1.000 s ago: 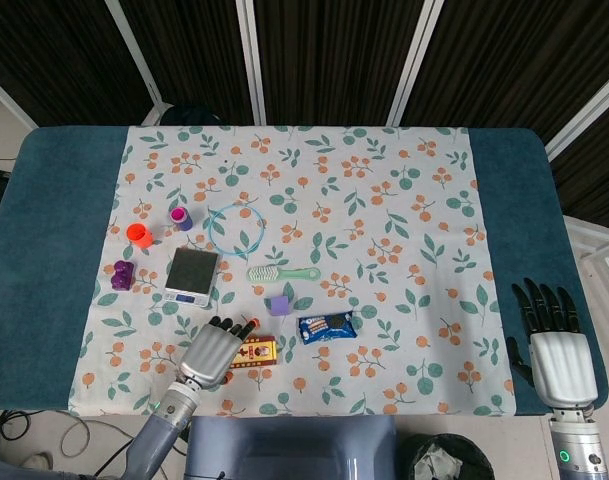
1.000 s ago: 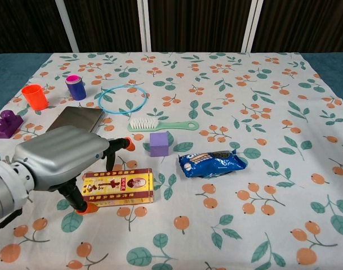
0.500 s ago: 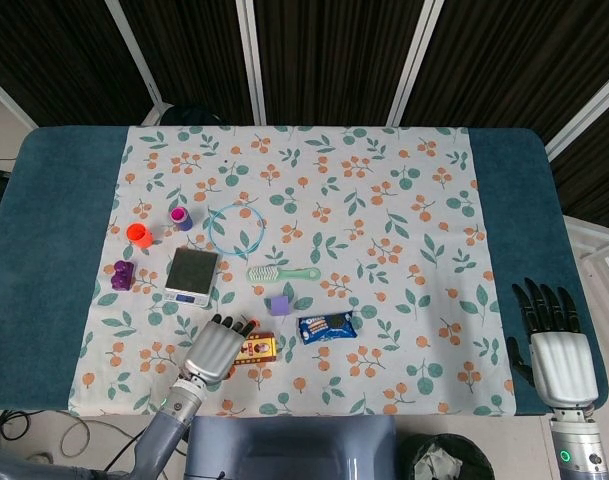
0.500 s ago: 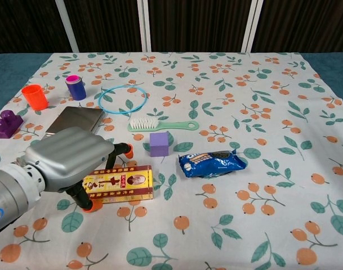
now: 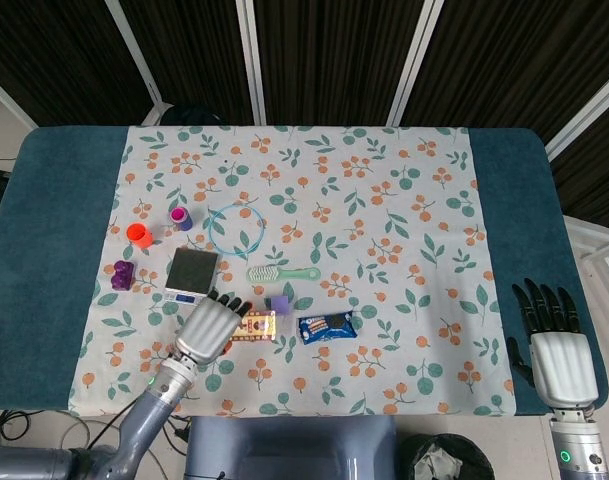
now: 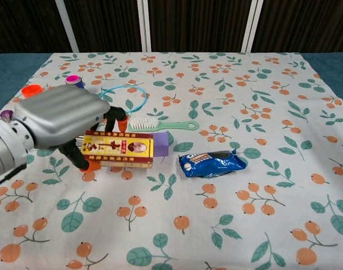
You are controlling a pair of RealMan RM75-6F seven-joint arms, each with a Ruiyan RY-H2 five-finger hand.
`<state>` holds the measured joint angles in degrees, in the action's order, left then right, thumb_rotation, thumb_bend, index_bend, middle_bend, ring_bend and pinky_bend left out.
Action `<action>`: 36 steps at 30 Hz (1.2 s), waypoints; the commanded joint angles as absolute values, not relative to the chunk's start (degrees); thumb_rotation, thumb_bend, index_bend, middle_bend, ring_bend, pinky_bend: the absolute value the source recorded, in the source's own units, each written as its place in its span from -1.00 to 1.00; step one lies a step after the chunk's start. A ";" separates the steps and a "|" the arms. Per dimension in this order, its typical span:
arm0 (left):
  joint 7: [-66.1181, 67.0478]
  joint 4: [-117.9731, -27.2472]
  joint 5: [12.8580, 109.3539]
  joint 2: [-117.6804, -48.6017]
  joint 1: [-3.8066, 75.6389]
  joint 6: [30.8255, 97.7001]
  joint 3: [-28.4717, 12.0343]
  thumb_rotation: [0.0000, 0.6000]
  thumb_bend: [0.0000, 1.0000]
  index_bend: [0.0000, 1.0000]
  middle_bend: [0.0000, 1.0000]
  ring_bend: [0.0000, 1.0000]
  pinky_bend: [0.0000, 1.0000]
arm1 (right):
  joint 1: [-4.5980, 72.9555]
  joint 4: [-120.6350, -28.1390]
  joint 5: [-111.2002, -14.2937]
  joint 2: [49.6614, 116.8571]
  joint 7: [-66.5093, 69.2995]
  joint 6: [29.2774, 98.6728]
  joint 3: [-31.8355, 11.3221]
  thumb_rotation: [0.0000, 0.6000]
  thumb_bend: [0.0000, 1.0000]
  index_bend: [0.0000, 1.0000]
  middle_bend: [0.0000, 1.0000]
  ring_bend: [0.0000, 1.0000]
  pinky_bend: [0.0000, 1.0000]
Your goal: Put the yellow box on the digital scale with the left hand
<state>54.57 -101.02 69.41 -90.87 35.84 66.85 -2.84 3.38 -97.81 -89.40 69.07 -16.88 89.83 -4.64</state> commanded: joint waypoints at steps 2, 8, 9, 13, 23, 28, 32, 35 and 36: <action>49.06 -98.52 72.08 -82.67 40.08 60.48 -5.63 1.00 -0.20 -0.23 0.13 -0.09 -0.09 | 3.49 -97.87 -89.45 69.27 -17.29 89.58 -4.52 1.00 0.03 -0.93 -0.87 -0.88 -0.97; 42.38 -93.45 75.57 -77.05 42.82 56.30 -6.81 1.00 -0.20 -0.22 0.14 -0.09 -0.09 | 3.79 -97.99 -89.47 69.88 -18.58 88.88 -4.29 1.00 0.03 -0.93 -0.87 -0.88 -0.97; 40.69 -92.53 76.36 -76.34 43.16 55.64 -6.77 1.00 -0.20 -0.22 0.14 -0.09 -0.09 | 3.87 -98.00 -89.40 70.04 -18.86 88.77 -4.31 1.00 0.03 -0.93 -0.87 -0.88 -0.97; 35.71 -88.95 78.61 -74.91 43.88 54.37 -6.38 1.00 -0.20 -0.21 0.14 -0.09 -0.09 | 4.01 -97.87 -89.10 70.50 -19.71 88.36 -4.26 1.00 0.03 -0.93 -0.87 -0.88 -0.97; 20.83 -78.65 81.85 -77.67 43.07 55.84 -5.57 1.00 -0.20 -0.21 0.13 -0.10 -0.09 | 4.00 -97.64 -88.68 70.83 -20.30 88.27 -4.28 1.00 0.03 -0.93 -0.87 -0.88 -0.97; 14.92 -72.46 84.48 -80.30 42.82 56.61 -4.11 1.00 -0.20 -0.20 0.13 -0.10 -0.09 | 4.02 -97.52 -88.57 70.93 -20.49 88.18 -4.24 1.00 0.03 -0.93 -0.87 -0.88 -0.97; 11.03 -68.73 86.35 -82.01 42.76 57.29 -3.12 1.00 -0.20 -0.20 0.13 -0.10 -0.09 | 4.07 -97.42 -88.39 71.08 -20.71 88.06 -4.25 1.00 0.03 -0.93 -0.87 -0.88 -0.97; 9.26 -66.28 87.73 -82.97 42.66 57.74 -2.16 1.00 -0.20 -0.20 0.13 -0.10 -0.09 | 4.11 -97.30 -88.25 71.18 -20.80 87.91 -4.23 1.00 0.03 -0.93 -0.87 -0.88 -0.97; 8.65 -65.38 88.14 -83.33 42.60 57.91 -1.86 1.00 -0.20 -0.20 0.13 -0.10 -0.09 | 4.11 -97.29 -88.22 71.20 -20.83 87.89 -4.22 1.00 0.03 -0.93 -0.87 -0.88 -0.97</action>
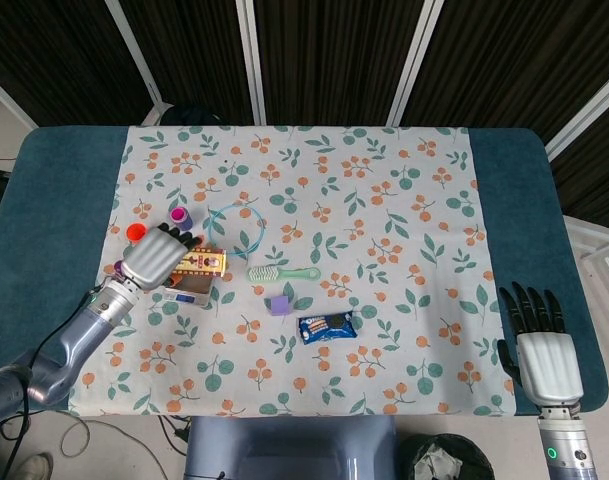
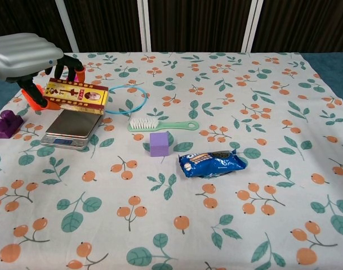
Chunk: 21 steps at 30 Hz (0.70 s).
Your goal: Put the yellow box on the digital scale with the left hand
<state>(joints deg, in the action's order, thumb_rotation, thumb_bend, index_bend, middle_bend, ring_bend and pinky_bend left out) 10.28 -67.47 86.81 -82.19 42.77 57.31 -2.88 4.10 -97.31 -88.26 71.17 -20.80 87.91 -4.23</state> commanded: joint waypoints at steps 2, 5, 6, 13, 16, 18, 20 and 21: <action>7.51 -63.94 88.69 -83.97 42.44 58.30 -1.47 1.00 -0.20 -0.20 0.13 -0.10 -0.09 | 4.11 -97.25 -88.18 71.22 -20.86 87.87 -4.21 1.00 0.03 -0.93 -0.87 -0.88 -0.97; 5.13 -61.17 89.33 -85.20 41.95 58.90 -0.75 1.00 -0.20 -0.21 0.13 -0.10 -0.09 | 4.09 -97.19 -88.12 71.22 -20.86 87.88 -4.19 1.00 0.03 -0.93 -0.87 -0.88 -0.97; 4.38 -60.22 89.59 -85.59 41.80 59.20 -0.55 1.00 -0.20 -0.21 0.13 -0.10 -0.09 | 4.09 -97.17 -88.11 71.23 -20.84 87.90 -4.20 1.00 0.03 -0.93 -0.87 -0.88 -0.97; 0.17 -55.43 90.36 -87.23 41.19 59.80 0.37 1.00 -0.20 -0.21 0.13 -0.10 -0.09 | 4.09 -97.04 -88.01 71.33 -20.90 87.89 -4.19 1.00 0.03 -0.93 -0.87 -0.88 -0.97; -0.92 -53.75 90.64 -87.78 41.10 59.55 0.83 1.00 -0.20 -0.20 0.13 -0.10 -0.09 | 4.12 -97.00 -87.98 71.42 -20.99 87.82 -4.16 1.00 0.03 -0.93 -0.87 -0.88 -0.97; -1.69 -52.97 90.60 -88.09 41.03 59.43 0.90 1.00 -0.20 -0.20 0.13 -0.10 -0.09 | 4.12 -96.98 -87.99 71.45 -21.04 87.84 -4.15 1.00 0.03 -0.93 -0.87 -0.89 -0.97; -2.52 -52.11 90.64 -88.44 41.01 59.34 1.01 1.00 -0.20 -0.20 0.13 -0.10 -0.09 | 4.09 -96.94 -87.93 71.47 -21.07 87.89 -4.16 1.00 0.03 -0.93 -0.87 -0.88 -0.97; -2.85 -51.76 90.73 -88.57 41.03 59.32 1.07 1.00 -0.20 -0.20 0.13 -0.10 -0.09 | 4.08 -96.93 -87.89 71.49 -21.09 87.89 -4.17 1.00 0.03 -0.93 -0.87 -0.88 -0.97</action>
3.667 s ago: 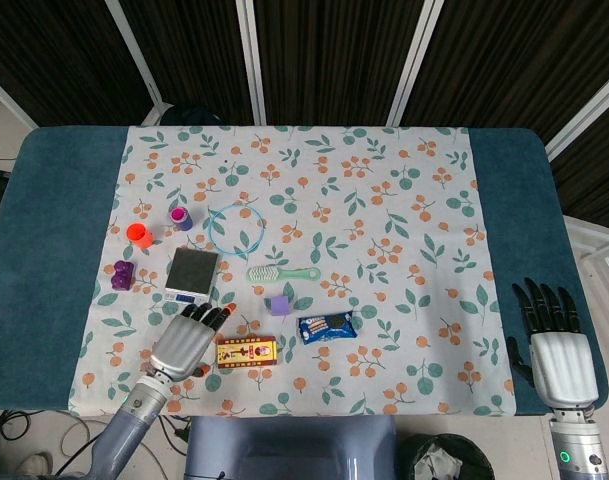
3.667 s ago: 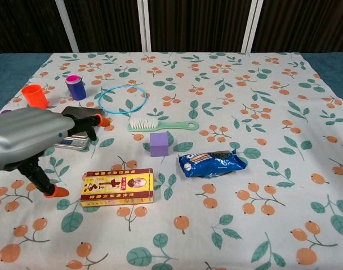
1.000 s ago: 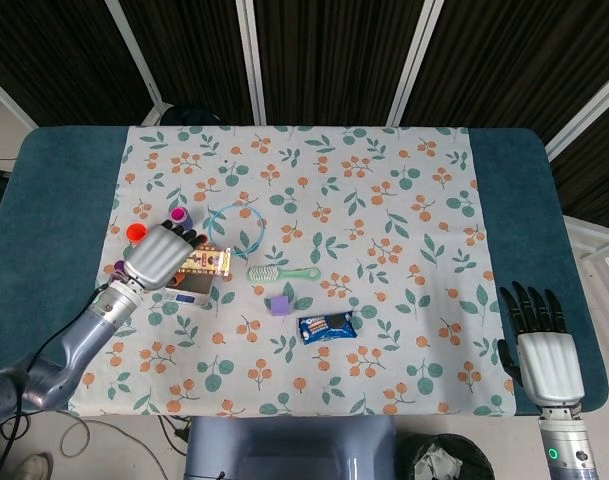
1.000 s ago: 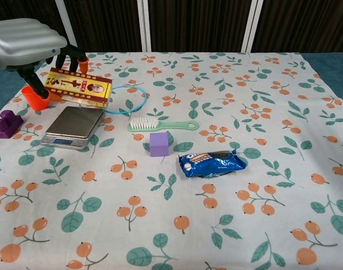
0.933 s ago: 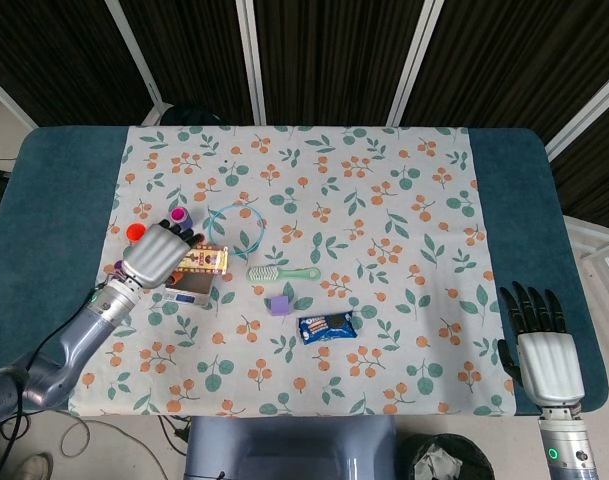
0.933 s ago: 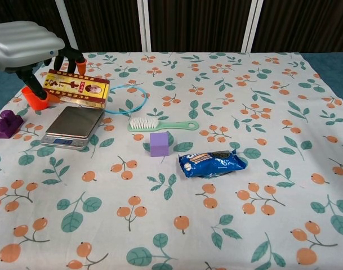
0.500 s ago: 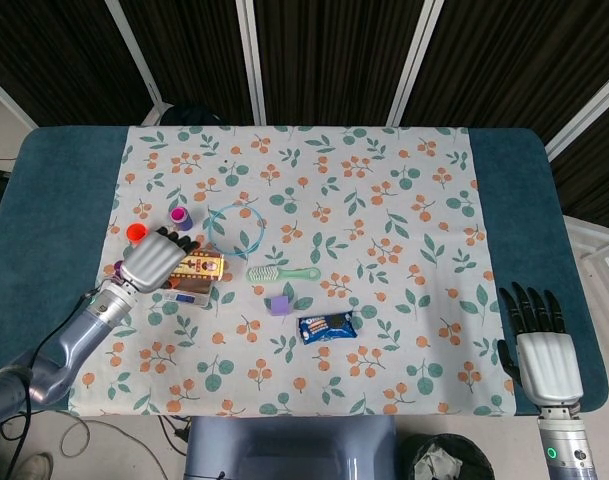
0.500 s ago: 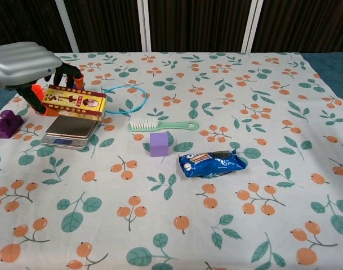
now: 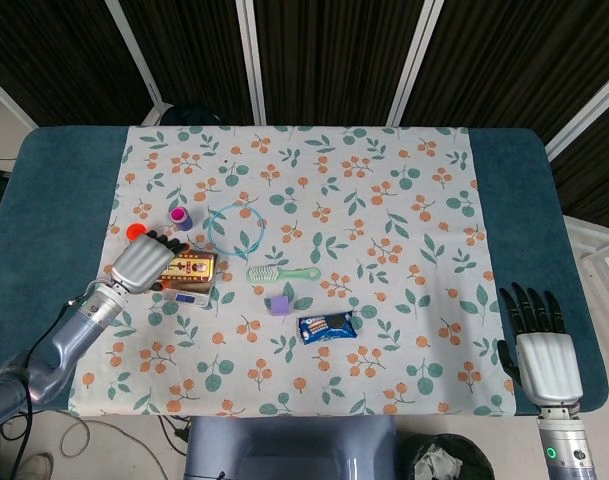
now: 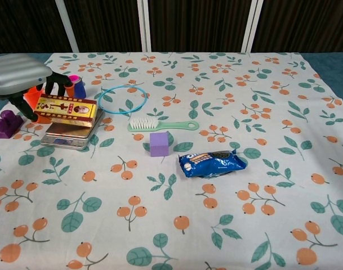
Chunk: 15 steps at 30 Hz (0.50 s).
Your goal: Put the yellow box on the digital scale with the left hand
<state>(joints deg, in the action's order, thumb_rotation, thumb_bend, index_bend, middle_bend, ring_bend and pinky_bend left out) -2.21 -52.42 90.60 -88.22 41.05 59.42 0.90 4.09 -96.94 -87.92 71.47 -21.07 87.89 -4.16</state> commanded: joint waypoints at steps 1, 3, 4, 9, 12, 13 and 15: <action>-3.11 -51.41 90.83 -88.69 41.07 59.30 1.14 1.00 -0.20 -0.20 0.13 -0.10 -0.09 | 4.07 -96.93 -87.86 71.51 -21.10 87.90 -4.17 1.00 0.03 -0.93 -0.87 -0.88 -0.97; -3.40 -50.92 90.96 -88.89 41.12 59.33 1.20 1.00 -0.20 -0.21 0.13 -0.10 -0.09 | 4.07 -96.90 -87.83 71.53 -21.19 87.88 -4.15 1.00 0.03 -0.93 -0.87 -0.88 -0.97; -3.55 -50.69 91.04 -89.00 41.14 59.41 1.21 1.00 -0.20 -0.21 0.12 -0.10 -0.10 | 4.07 -96.90 -87.81 71.55 -21.26 87.86 -4.13 1.00 0.03 -0.93 -0.87 -0.88 -0.97; -3.50 -49.98 91.29 -89.26 41.43 58.67 1.56 1.00 -0.31 -0.29 0.01 -0.19 -0.16 | 4.08 -96.89 -87.81 71.60 -21.37 87.88 -4.12 1.00 0.03 -0.93 -0.87 -0.88 -0.97; -2.28 -49.68 91.48 -89.21 41.61 58.16 1.83 1.00 -0.45 -0.36 -0.12 -0.30 -0.25 | 4.01 -96.91 -87.76 71.53 -21.30 88.02 -4.17 1.00 0.03 -0.93 -0.87 -0.88 -0.97; -1.78 -49.51 91.55 -89.23 41.61 58.23 1.86 1.00 -0.48 -0.38 -0.17 -0.34 -0.28 | 3.99 -96.92 -87.72 71.51 -21.27 88.04 -4.18 1.00 0.03 -0.93 -0.87 -0.88 -0.97; -0.72 -49.29 91.29 -89.17 41.60 57.87 1.80 1.00 -0.54 -0.45 -0.30 -0.45 -0.34 | 3.97 -96.96 -87.71 71.46 -21.23 88.05 -4.15 1.00 0.03 -0.93 -0.87 -0.88 -0.97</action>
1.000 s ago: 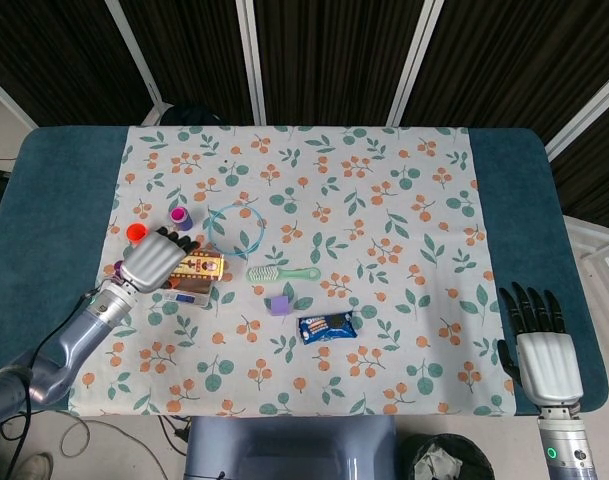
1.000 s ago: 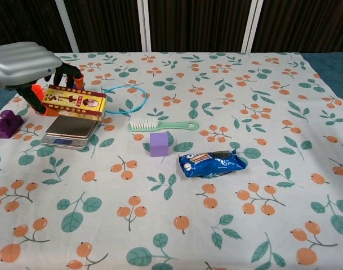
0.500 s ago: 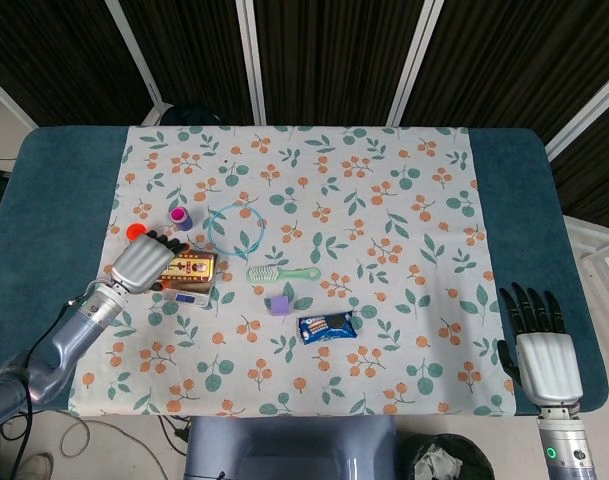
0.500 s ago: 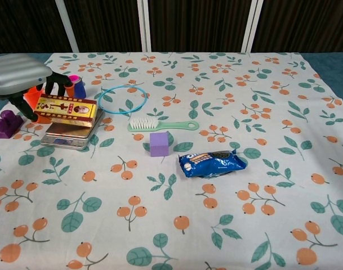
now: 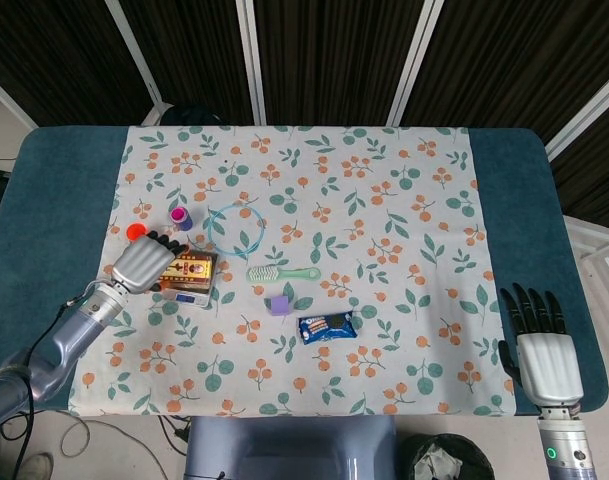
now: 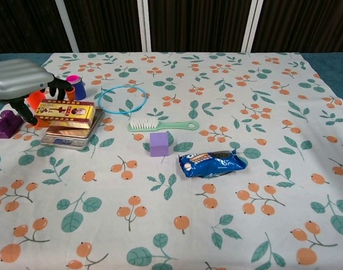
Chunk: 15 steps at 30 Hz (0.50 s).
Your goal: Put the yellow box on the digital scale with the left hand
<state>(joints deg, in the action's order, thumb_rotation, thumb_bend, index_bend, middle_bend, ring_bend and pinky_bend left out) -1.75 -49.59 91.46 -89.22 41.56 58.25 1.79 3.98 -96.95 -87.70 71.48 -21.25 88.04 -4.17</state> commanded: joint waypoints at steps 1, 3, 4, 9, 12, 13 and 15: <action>-0.31 -49.36 91.08 -89.12 41.62 57.64 1.70 1.00 -0.56 -0.47 -0.34 -0.48 -0.36 | 3.97 -96.96 -87.73 71.45 -21.23 88.06 -4.15 1.00 0.03 -0.93 -0.87 -0.88 -0.97; 0.97 -49.77 90.46 -88.92 41.64 57.25 1.29 1.00 -0.60 -0.52 -0.43 -0.56 -0.41 | 3.96 -96.96 -87.74 71.46 -21.21 88.06 -4.13 1.00 0.03 -0.93 -0.87 -0.88 -0.97; 1.77 -49.96 90.15 -88.81 41.63 57.23 1.04 1.00 -0.60 -0.53 -0.46 -0.60 -0.43 | 3.95 -96.98 -87.74 71.45 -21.20 88.07 -4.12 1.00 0.03 -0.93 -0.87 -0.88 -0.97; 3.77 -52.22 88.64 -87.99 41.59 57.09 -0.22 1.00 -0.65 -0.60 -0.59 -0.73 -0.53 | 3.90 -97.13 -87.76 71.40 -21.21 88.18 -4.12 1.00 0.03 -0.93 -0.87 -0.88 -0.97; 4.92 -54.59 88.09 -86.71 41.78 56.27 -0.45 1.00 -0.67 -0.62 -0.60 -0.74 -0.54 | 3.88 -97.16 -87.73 71.38 -21.26 88.20 -4.12 1.00 0.03 -0.93 -0.87 -0.88 -0.97; 5.26 -55.57 88.07 -86.23 41.76 56.55 -0.59 1.00 -0.67 -0.62 -0.60 -0.74 -0.54 | 3.86 -97.17 -87.71 71.36 -21.25 88.22 -4.13 1.00 0.03 -0.93 -0.87 -0.88 -0.97; 5.13 -58.11 88.22 -85.14 41.55 58.27 -1.20 1.00 -0.67 -0.62 -0.60 -0.74 -0.54 | 3.86 -97.16 -87.65 71.36 -21.17 88.23 -4.17 1.00 0.03 -0.93 -0.87 -0.88 -0.97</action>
